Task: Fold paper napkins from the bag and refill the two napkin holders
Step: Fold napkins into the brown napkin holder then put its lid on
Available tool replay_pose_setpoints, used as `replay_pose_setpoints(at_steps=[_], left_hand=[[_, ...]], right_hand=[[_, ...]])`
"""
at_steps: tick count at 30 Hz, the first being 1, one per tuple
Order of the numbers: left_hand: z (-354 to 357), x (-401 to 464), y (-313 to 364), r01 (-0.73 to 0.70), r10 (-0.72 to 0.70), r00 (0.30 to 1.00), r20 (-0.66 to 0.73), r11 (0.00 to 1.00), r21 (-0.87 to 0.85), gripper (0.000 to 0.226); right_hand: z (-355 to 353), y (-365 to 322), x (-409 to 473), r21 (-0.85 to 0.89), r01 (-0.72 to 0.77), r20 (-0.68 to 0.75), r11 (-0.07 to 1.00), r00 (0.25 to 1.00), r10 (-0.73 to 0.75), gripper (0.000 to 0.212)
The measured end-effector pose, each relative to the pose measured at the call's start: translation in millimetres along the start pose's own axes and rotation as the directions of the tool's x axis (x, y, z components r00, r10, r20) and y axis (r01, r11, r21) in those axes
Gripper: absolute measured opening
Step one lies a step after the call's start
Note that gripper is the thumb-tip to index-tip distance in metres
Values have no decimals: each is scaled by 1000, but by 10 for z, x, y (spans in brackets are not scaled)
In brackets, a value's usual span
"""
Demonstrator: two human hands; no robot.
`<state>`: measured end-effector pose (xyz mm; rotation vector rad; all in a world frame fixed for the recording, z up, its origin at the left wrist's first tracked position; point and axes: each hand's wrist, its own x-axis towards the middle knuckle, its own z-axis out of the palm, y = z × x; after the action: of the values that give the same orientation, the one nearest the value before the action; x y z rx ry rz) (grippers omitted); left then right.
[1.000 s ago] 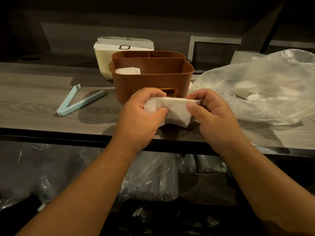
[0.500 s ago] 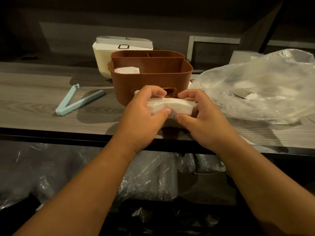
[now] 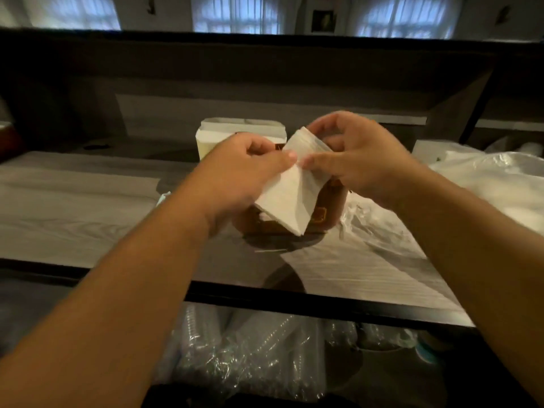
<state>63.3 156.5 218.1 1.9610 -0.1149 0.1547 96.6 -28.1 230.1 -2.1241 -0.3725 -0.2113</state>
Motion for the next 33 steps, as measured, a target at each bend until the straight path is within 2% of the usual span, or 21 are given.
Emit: replay_pose_setpoints(at_steps=[4,6,11,15,18,21,23,25,26,28,29,31,33], left_hand=[[-236,334,211,151,-163,987,10,936,316,25],[-273,472,199,212,-233,972,3,889,406,24],[-289,620,117,127,-119,991,-57,745,655,15],[-308,647,25,29,-29,1000,-12,710,703,13],[-338,641,8,-35,17,999,32,679,733,17],[-382,638,5,-67,-34,992,119,662,746,15],[-408,646,-20,-75,-70,985,155,637,767,19],[-423,677,-35,-74,-90,982,164,620,781,25],[-427,694,-42,-71,-103,980,173,625,777,26],[-426,729,-56,-68,-128,973,190,630,774,24],[-423,743,-65,-68,-130,973,191,628,775,22],[-402,777,-79,-65,-128,975,181,616,785,21],[-357,799,-80,-70,-147,972,182,561,825,19]], right_hand=[[156,-276,526,-239,86,161,967,986,-48,35],[283,-291,744,-358,125,225,925,973,-45,36],[533,-230,1029,-529,218,334,820,942,-36,42],[687,-225,1020,-606,326,422,725,905,-54,41],[800,-194,1012,-662,346,447,665,894,-21,41],[810,-214,976,-665,347,423,661,905,-49,43],[751,-237,916,-674,388,401,629,907,-129,44],[644,-254,859,-658,418,371,626,904,-214,36],[585,-264,838,-631,399,371,666,908,-193,30],[486,-273,832,-562,292,435,774,900,-25,20],[463,-265,847,-550,250,487,797,871,63,18],[479,-219,891,-564,220,550,796,819,162,21],[536,-135,954,-581,221,561,784,806,188,26]])
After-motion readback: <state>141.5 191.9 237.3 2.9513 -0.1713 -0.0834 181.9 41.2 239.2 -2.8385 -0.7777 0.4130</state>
